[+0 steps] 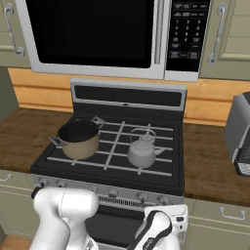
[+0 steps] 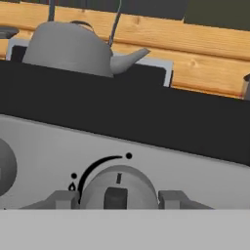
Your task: Pick the kettle from the counter and place it on a stove burner. Then turn the burner on.
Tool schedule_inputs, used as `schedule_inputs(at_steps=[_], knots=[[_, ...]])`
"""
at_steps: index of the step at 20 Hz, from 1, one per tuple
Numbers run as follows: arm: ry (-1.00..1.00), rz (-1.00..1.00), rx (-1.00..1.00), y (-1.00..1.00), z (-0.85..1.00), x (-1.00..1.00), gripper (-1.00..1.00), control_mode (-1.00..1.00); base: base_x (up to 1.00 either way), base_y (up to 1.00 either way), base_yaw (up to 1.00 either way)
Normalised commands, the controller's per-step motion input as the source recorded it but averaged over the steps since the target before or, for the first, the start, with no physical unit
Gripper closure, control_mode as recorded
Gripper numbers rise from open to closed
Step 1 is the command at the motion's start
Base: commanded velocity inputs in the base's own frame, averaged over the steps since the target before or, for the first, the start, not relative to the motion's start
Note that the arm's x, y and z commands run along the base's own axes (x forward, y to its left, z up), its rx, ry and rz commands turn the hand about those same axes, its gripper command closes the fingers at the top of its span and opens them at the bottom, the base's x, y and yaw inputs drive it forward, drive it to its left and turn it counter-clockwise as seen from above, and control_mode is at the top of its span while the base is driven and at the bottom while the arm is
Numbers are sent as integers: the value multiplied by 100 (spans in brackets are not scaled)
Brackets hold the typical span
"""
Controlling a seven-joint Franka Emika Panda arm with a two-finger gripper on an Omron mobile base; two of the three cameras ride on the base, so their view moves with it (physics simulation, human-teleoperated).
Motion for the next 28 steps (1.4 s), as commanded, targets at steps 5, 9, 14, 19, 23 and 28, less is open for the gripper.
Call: schedule_inputs(at_steps=[5, 9, 14, 19, 23, 28], knots=[[-22, 21, -32, 0, 0, 0, 100, -100, 0, 0, 0], [-14, 21, -33, 0, 0, 1, 100, -100, 0, 0, 0], [-8, 21, -33, 0, 0, 5, 100, -100, 0, 0, 0], [-4, 20, -36, 13, 0, 11, 100, -100, 0, 0, 0], [-8, 25, -41, 15, 0, 6, 100, -100, 0, 0, 0], [-21, 37, -40, 1, 2, -10, 100, -100, 0, 0, 0]])
